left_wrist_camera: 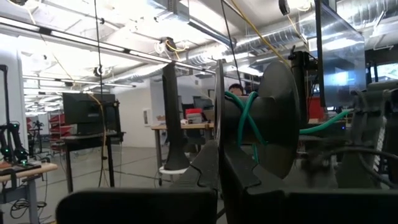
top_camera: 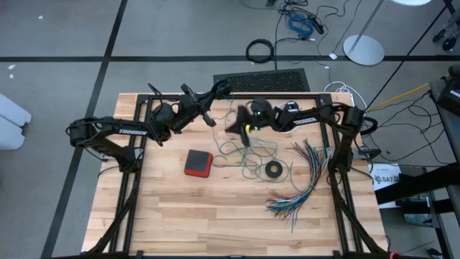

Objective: Coiling cords
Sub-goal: Coil the green wire cable on the spool

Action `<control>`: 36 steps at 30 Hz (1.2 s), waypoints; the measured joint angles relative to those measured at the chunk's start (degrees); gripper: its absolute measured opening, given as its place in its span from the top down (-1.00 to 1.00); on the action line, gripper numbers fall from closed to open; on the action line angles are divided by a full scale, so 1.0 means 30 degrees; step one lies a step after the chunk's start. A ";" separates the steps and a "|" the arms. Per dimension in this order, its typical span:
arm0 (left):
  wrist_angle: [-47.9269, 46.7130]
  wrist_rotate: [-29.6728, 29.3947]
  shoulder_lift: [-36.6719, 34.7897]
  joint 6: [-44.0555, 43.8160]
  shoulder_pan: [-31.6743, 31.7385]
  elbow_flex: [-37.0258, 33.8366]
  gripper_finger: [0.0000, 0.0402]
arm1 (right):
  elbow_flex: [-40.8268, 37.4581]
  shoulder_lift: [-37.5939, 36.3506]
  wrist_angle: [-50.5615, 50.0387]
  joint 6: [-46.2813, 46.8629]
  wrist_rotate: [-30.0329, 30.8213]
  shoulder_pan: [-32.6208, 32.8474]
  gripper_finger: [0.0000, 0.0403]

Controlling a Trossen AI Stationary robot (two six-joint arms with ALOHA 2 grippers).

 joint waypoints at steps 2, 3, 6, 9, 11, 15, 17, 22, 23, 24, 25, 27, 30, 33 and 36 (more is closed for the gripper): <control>0.0000 -0.0025 0.0000 0.0038 0.0000 0.0000 0.99 | -0.0001 -0.0291 -0.3119 -0.0735 -0.0636 0.0350 1.00; 0.0000 -0.0037 0.0000 0.0096 0.0000 0.0000 0.99 | -0.0001 -0.0531 -0.4984 -0.1173 -0.0820 0.0570 1.00; 0.0007 -0.0088 -0.0004 0.0534 0.0000 0.0000 0.99 | -0.0001 -0.1404 -0.9690 -0.2721 -0.0833 0.1416 1.00; 0.0084 -0.0088 0.0000 0.0534 0.0000 0.0000 0.99 | -0.0008 -0.2275 -1.0585 -0.2725 0.0263 0.2103 1.00; 0.0187 -0.0088 -0.0007 0.0534 0.0000 0.0000 0.99 | -0.0006 -0.2711 -0.9125 -0.2174 0.0440 0.2122 1.00; 0.0378 -0.0081 -0.0007 0.0505 -0.0007 0.0000 0.99 | -0.0001 -0.2884 -0.4774 -0.1385 0.1351 0.1607 0.97; 0.0380 -0.0012 -0.0007 0.0497 0.0000 0.0000 0.99 | 0.0004 -0.2665 -0.2336 -0.1160 0.2136 0.1385 0.87; 0.0379 0.0044 -0.0007 0.0388 0.0000 0.0000 0.99 | 0.0006 -0.1499 0.1433 0.1024 0.3202 0.0764 0.48; 0.0379 0.0050 -0.0007 0.0388 0.0000 0.0000 0.99 | 0.0005 -0.1196 0.1689 0.1341 0.3460 0.0668 0.41; 0.0399 0.0050 -0.0007 0.0381 0.0000 0.0000 0.99 | 0.0005 -0.0871 0.1932 0.1599 0.3767 0.0558 0.35; 0.0449 0.0057 -0.0007 0.0381 -0.0006 0.0000 0.99 | -0.0001 -0.0596 0.1992 0.1819 0.3909 0.0483 0.30; 0.0452 0.0057 -0.0007 0.0378 0.0000 0.0000 0.99 | -0.0023 0.0065 0.3002 0.2083 0.4082 0.0430 0.26; 0.0452 0.0065 -0.0007 0.0373 0.0000 0.0000 0.99 | -0.0023 0.0907 0.5360 0.2271 0.4453 0.0485 0.28; 0.0439 0.0065 -0.0007 0.0373 0.0000 0.0000 0.99 | -0.0023 0.1558 0.7019 0.2363 0.5329 0.0489 0.35; 0.0388 0.0072 -0.0007 0.0371 0.0000 0.0000 0.99 | -0.0023 0.2023 0.8339 0.2356 0.5673 0.0452 0.41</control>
